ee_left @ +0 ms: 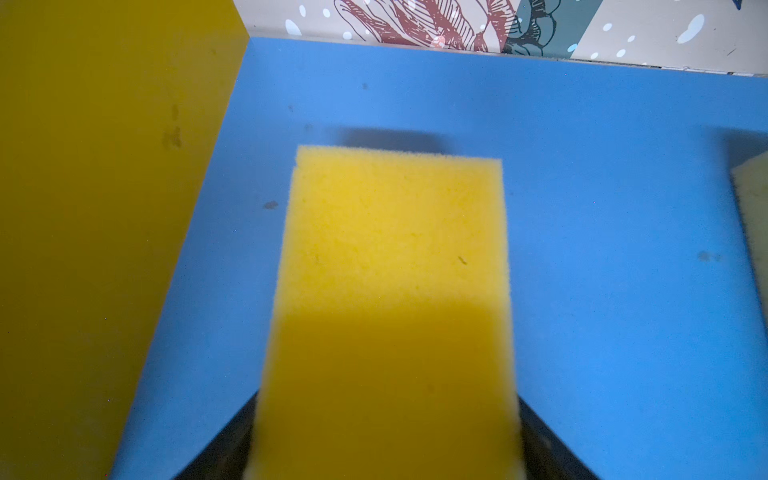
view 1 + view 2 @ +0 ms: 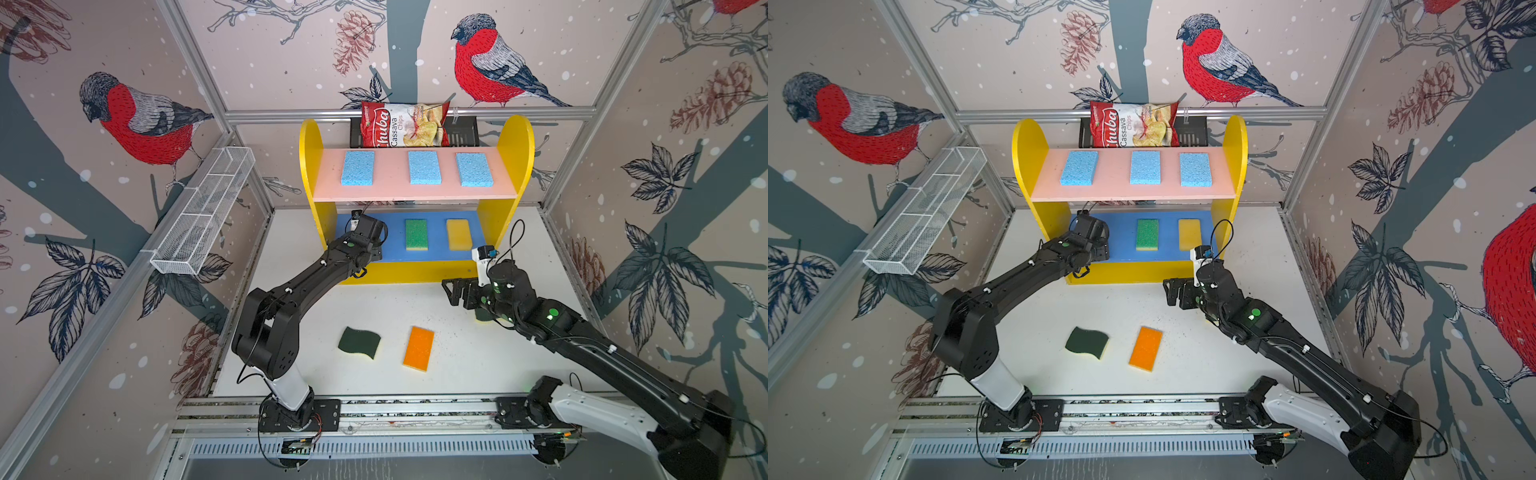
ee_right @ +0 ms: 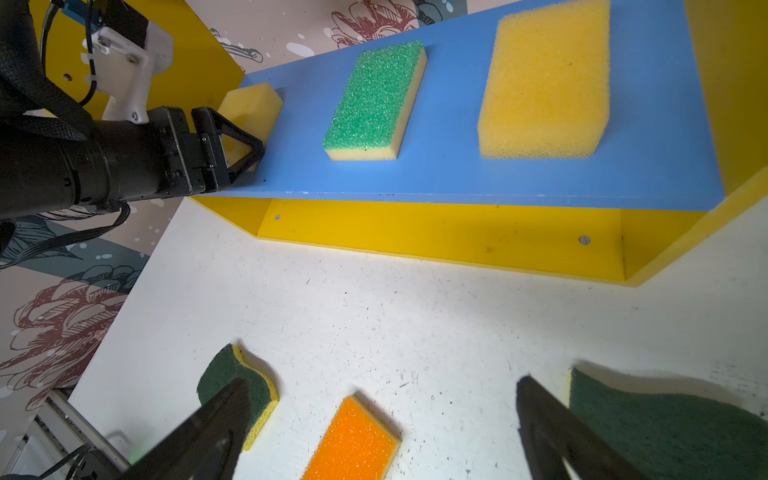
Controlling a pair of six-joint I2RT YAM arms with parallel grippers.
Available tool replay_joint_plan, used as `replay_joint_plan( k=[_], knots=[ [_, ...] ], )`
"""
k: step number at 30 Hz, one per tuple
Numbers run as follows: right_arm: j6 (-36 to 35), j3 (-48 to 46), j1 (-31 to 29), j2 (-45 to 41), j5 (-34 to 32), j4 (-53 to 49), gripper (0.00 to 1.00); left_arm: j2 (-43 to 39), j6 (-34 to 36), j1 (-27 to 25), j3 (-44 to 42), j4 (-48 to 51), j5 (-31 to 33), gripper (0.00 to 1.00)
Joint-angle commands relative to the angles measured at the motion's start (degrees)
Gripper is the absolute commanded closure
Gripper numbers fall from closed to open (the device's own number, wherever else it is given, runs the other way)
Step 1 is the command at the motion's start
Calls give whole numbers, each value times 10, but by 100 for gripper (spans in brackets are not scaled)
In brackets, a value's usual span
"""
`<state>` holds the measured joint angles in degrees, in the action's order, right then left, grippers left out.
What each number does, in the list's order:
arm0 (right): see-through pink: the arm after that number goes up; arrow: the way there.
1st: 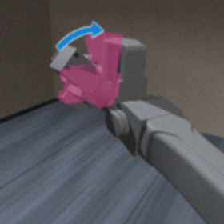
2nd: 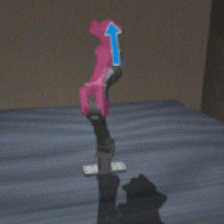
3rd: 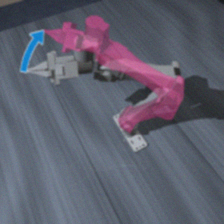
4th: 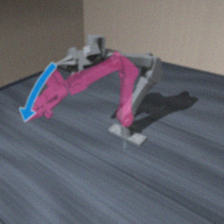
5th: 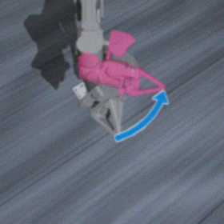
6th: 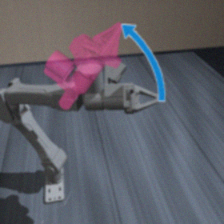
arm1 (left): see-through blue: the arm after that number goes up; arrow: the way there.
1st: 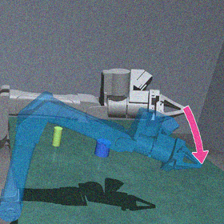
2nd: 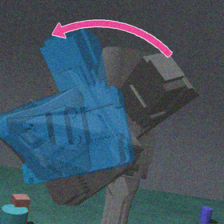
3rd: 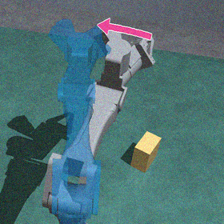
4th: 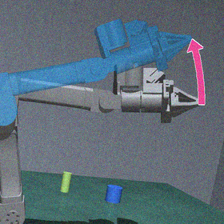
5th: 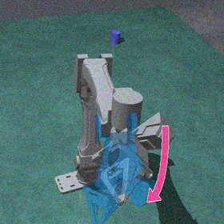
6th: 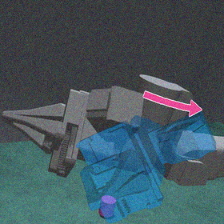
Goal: Place and organize the cleaning sponges onto the shelf
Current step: 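Rotate and align the held yellow sponge block beside the green sponge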
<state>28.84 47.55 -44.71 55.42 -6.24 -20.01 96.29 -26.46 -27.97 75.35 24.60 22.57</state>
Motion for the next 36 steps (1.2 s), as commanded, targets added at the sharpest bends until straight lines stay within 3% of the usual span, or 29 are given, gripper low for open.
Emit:
replay_joint_plan(
  k=[1, 19, 36],
  knots=[
    [9, -1, -2, -2, -10, 2, 1, -3, 11, 1, -3, 29, 0, 24],
    [22, -1, -17, -8, -21, 2, 0, -19, 22, 0, -7, 40, 6, 19],
    [31, -10, -25, -25, -35, -6, 0, -9, 47, 1, -18, 4, -2, 24]
  ],
)
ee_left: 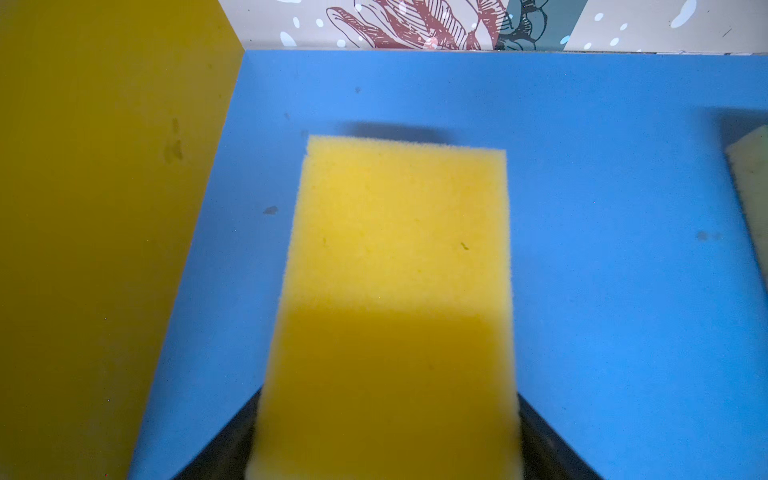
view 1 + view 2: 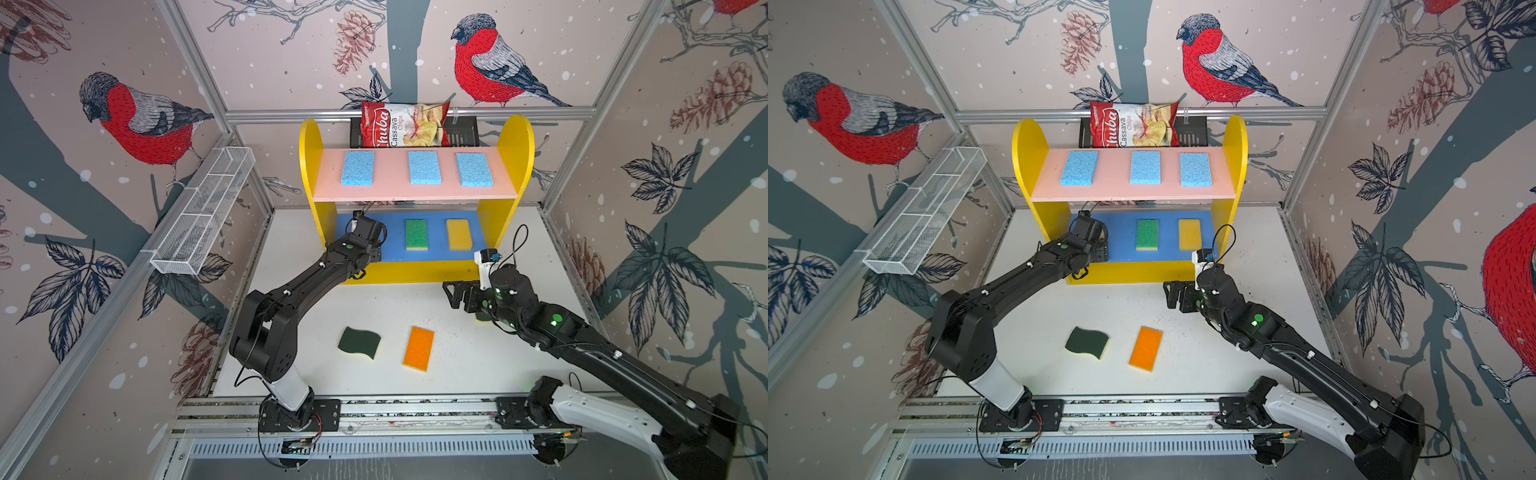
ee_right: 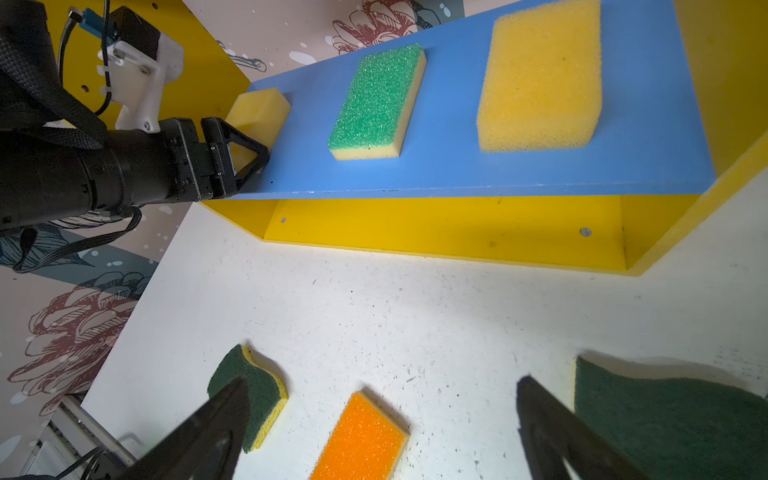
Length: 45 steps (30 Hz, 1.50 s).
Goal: Place and organize the cleaning sponges onto the shelf
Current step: 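Lower the yellow sponge block onto the blue shelf and open the left gripper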
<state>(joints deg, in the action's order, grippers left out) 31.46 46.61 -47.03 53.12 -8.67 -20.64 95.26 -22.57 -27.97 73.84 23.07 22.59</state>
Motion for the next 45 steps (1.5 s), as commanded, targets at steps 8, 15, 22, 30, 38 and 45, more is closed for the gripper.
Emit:
replay_joint_plan(
  k=[8, 15, 22, 30, 38, 45],
  knots=[
    [4, -2, -3, -1, -10, 3, 1, -13, -1, 0, -9, 36, 5, 17],
    [4, -1, -7, -2, -12, 3, 1, -33, 21, 1, -16, 25, -37, 14],
    [3, 0, -9, -7, -24, -3, 1, -68, 31, 0, -49, 2, -71, 13],
    [-7, 15, -10, -19, -49, -25, 1, -95, 31, 0, -53, 7, -59, 13],
    [-9, 15, -10, -31, -63, -34, 1, -113, 45, -1, -78, -19, -47, 13],
    [-8, 13, -10, -33, -63, -34, 0, -109, 55, -1, -88, -43, -42, 11]
  ],
)
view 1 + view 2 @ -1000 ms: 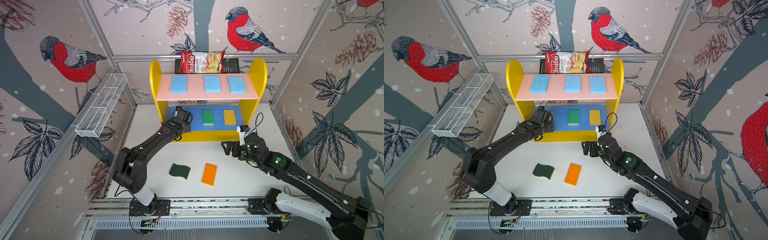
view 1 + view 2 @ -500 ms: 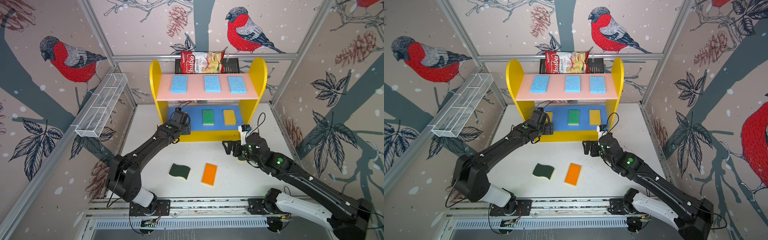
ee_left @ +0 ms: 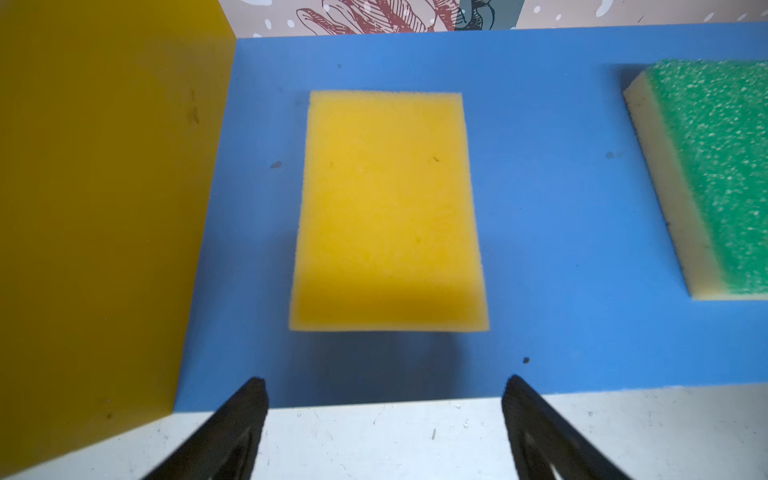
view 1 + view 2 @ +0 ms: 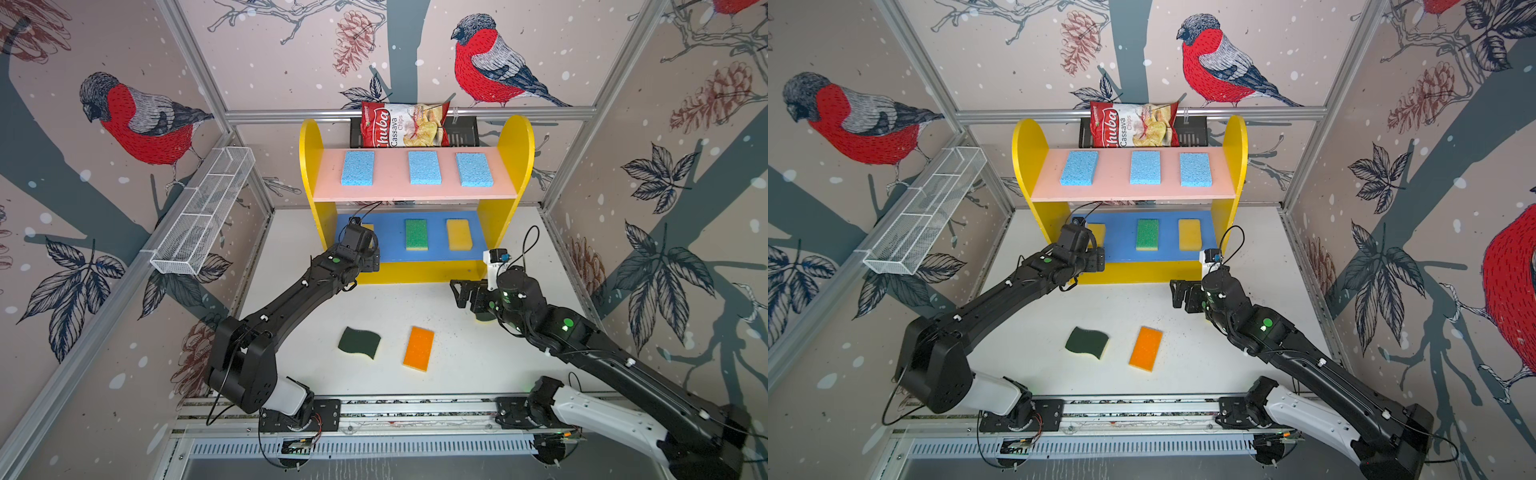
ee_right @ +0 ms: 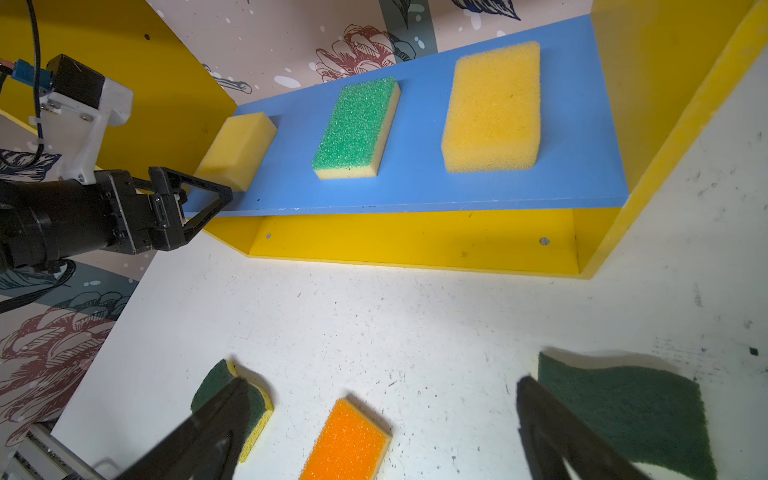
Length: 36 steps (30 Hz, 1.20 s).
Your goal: Place and organize the cleaning sponges onto the shelf
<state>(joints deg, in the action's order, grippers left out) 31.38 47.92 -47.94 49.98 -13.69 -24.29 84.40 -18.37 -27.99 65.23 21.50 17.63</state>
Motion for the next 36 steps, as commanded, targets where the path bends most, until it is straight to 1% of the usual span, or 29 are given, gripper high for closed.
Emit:
replay_joint_plan(
  k=[1, 7, 18, 27, 30, 36],
  knots=[
    [-8, 0, 0, -1, -12, 3, 1, 1, 13, 0, -1, -29, 10, 10],
    [-12, 1, 0, 2, -15, 5, 0, 18, 16, 0, 6, -39, 11, 9],
    [-8, 6, 0, 6, -19, -1, 0, 63, 5, 1, 33, -36, 33, 8],
    [-4, 2, 0, 14, -22, 1, 0, 91, 0, 6, 39, -52, 21, 8],
    [-6, 5, 0, 22, -23, 3, 1, 101, 1, 8, 46, -51, 15, 10],
    [-11, 11, 0, 34, -22, 3, 0, 100, -8, 14, 41, -60, -6, 18]
  ],
)
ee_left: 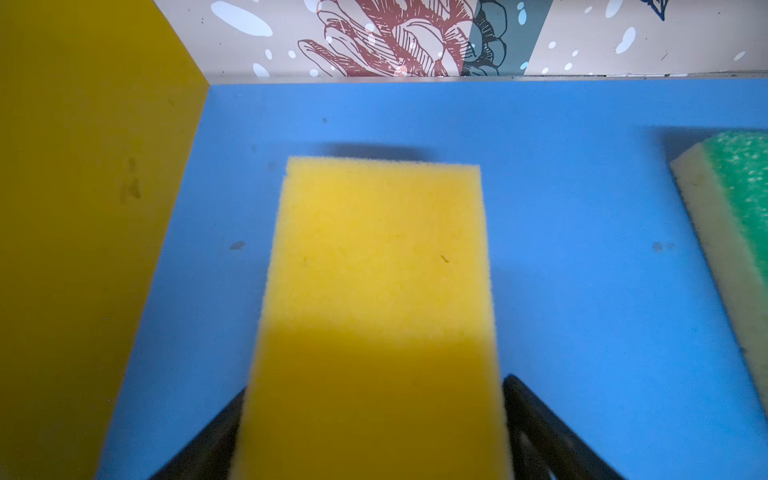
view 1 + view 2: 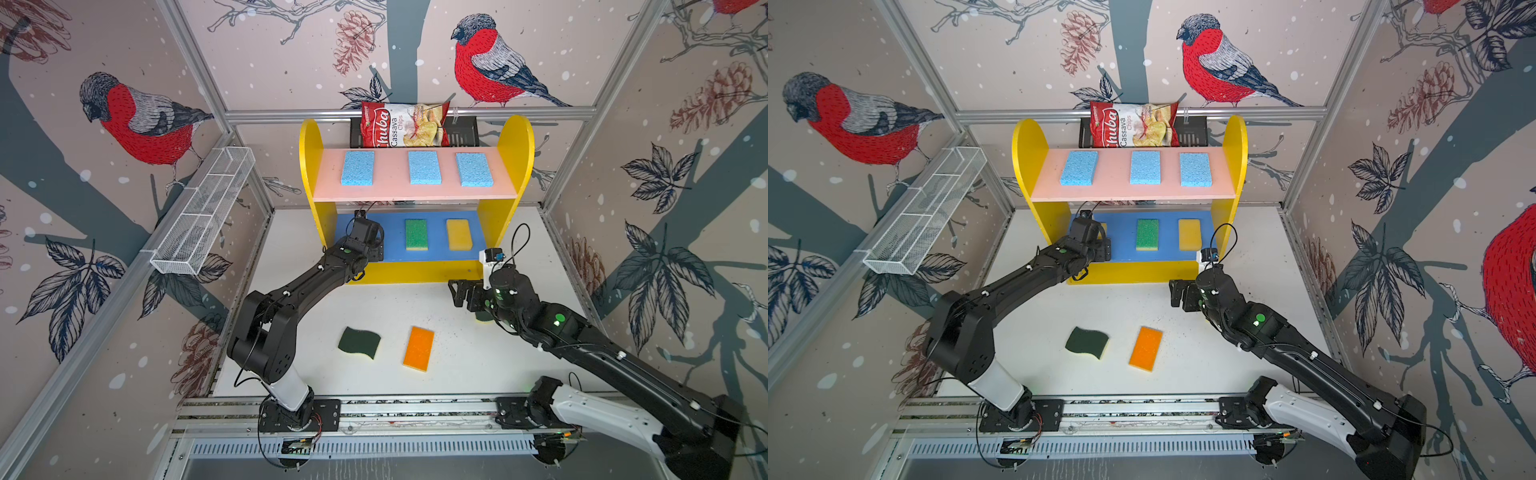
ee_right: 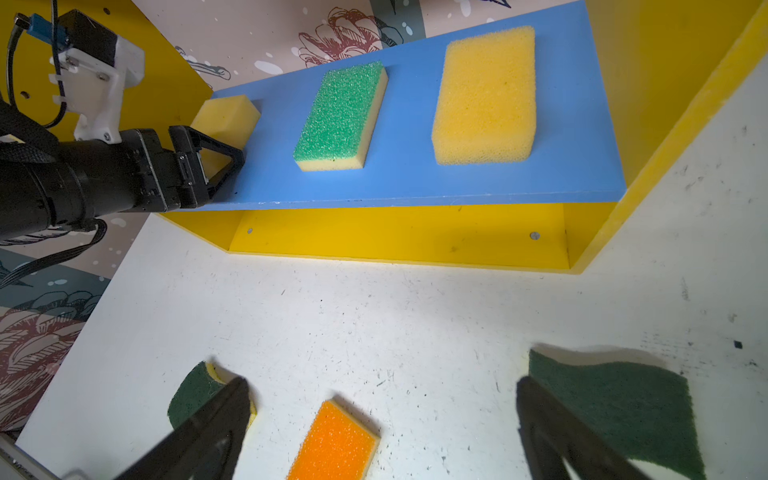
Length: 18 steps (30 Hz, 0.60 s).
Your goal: Place and organize the cleaning sponges onto the shelf
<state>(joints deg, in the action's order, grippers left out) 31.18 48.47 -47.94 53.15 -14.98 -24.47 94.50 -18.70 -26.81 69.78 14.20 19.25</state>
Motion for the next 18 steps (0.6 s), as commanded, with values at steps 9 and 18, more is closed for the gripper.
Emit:
replay_joint_plan(
  k=[9, 18],
  knots=[
    [-9, 0, 0, -7, -11, 5, 1, -14, -8, 2, -8, 16, -43, 22],
    [-8, -7, 0, -12, -10, 7, 0, -18, -3, 2, -13, 14, -56, 23]
  ],
)
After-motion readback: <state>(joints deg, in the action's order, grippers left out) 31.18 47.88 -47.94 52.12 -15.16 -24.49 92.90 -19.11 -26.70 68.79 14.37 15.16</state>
